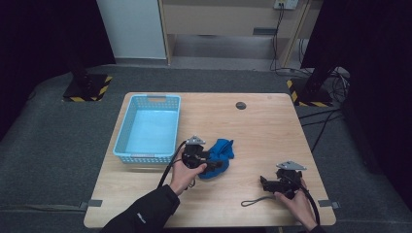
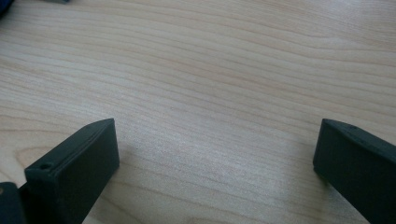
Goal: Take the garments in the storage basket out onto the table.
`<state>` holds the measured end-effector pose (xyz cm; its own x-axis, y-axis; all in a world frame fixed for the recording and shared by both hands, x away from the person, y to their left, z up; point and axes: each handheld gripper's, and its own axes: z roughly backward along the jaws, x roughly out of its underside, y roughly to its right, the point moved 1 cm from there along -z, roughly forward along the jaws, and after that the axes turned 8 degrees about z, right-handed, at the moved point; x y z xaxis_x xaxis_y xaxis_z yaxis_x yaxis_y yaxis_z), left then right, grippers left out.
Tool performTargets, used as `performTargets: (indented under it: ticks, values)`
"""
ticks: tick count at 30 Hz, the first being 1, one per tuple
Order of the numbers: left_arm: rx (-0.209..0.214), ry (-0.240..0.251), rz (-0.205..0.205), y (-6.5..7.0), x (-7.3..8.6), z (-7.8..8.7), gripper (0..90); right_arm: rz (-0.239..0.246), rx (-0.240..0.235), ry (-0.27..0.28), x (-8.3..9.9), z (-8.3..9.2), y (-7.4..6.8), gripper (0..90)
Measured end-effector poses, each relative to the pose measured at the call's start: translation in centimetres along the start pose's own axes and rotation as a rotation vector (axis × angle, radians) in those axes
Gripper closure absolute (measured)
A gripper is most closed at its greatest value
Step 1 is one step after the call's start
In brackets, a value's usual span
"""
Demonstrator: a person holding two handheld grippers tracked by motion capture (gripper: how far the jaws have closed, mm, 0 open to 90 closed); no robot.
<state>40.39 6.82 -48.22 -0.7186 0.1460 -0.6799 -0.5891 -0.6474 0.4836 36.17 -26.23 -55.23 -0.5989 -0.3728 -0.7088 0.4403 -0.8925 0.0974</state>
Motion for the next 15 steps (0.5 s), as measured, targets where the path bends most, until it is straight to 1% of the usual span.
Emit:
performTargets:
  ticks: [3,5,7,11,15]
  values:
    - [0.007,0.005,0.018,-0.01,-0.2,0.33,20.1,0.0,0.0,0.0,0.0,0.0,0.0,0.5]
    - [0.009,0.002,0.021,-0.03,-0.29,0.47,17.8,0.0,0.0,0.0,0.0,0.0,0.0,0.5]
    - [0.007,-0.008,0.014,0.02,-0.35,0.54,14.5,0.0,0.0,0.0,0.0,0.0,0.0,0.5]
    - [0.005,-0.023,-0.003,0.32,-0.44,0.6,12.6,0.0,0.0,0.0,0.0,0.0,0.0,0.5]
    - [0.005,-0.018,-0.019,0.56,-0.64,0.91,11.7,0.0,0.0,0.0,0.0,0.0,0.0,0.5]
